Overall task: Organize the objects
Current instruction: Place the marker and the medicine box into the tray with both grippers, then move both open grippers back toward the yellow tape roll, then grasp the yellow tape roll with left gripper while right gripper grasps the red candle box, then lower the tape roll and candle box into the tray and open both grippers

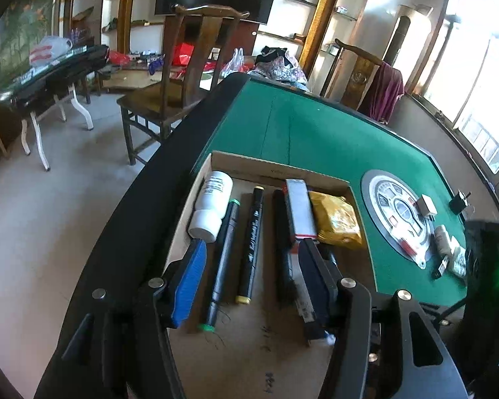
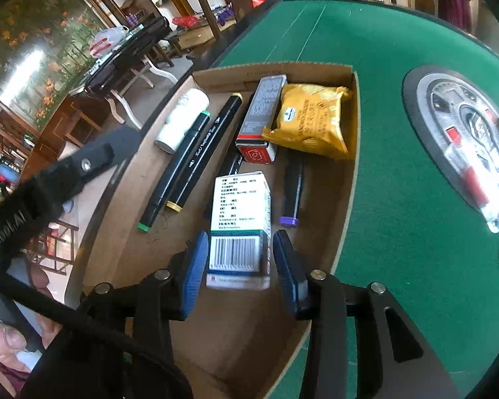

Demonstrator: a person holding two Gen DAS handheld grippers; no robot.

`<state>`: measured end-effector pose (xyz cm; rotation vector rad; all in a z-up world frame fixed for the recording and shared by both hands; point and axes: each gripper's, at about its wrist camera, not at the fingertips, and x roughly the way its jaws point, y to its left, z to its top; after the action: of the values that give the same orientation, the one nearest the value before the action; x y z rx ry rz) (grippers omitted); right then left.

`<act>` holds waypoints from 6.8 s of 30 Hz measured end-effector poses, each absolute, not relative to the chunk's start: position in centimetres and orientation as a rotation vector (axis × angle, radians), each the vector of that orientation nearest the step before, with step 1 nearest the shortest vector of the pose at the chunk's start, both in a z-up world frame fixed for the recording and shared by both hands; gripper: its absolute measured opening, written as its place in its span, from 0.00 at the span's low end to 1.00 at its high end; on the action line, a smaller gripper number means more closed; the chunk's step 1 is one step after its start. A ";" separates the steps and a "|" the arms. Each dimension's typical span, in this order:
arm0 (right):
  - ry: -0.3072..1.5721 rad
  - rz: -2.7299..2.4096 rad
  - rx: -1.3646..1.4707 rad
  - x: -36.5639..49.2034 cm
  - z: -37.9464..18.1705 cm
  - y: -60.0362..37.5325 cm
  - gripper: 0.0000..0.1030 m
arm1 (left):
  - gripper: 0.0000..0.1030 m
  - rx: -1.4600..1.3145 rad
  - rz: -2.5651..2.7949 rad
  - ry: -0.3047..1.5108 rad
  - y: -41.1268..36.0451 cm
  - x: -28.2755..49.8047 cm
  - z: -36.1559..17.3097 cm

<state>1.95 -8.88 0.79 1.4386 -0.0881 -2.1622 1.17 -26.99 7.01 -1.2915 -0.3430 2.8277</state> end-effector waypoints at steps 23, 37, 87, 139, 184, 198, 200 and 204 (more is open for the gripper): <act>-0.414 -2.521 1.323 9.8 2.4 15.9 0.52 | 0.56 -1.146 2.558 -0.267 -12.5 9.3 7.4; -0.619 -2.554 1.315 9.6 1.7 22.9 0.52 | 0.57 -1.212 2.239 0.242 0.8 15.8 1.7; 0.122 -2.408 1.585 1.5 -0.4 15.8 0.24 | 0.52 -1.104 2.178 0.083 -3.2 17.3 2.2; -0.016 -2.297 1.322 10.6 6.1 6.0 0.24 | 0.27 -0.931 2.751 0.001 -19.1 16.4 9.2; -0.040 -2.087 1.456 1.9 -2.1 -14.0 0.25 | 0.27 -1.369 2.767 -0.406 -30.7 1.9 0.9; -0.070 -2.055 1.432 1.9 -1.8 -13.6 0.27 | 0.36 -1.368 2.789 -0.510 -31.2 3.3 2.1; -0.047 -2.063 1.404 2.3 -1.2 -13.7 0.27 | 0.47 -1.361 2.771 -0.567 -31.6 3.7 2.6; -0.014 -2.076 1.333 3.6 0.5 -13.0 0.27 | 0.52 -1.319 2.802 -0.589 -31.6 4.9 4.2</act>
<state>3.59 -13.04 0.53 1.3333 -0.0141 -2.0757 4.94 -31.57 4.21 -1.3190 -0.5894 2.8023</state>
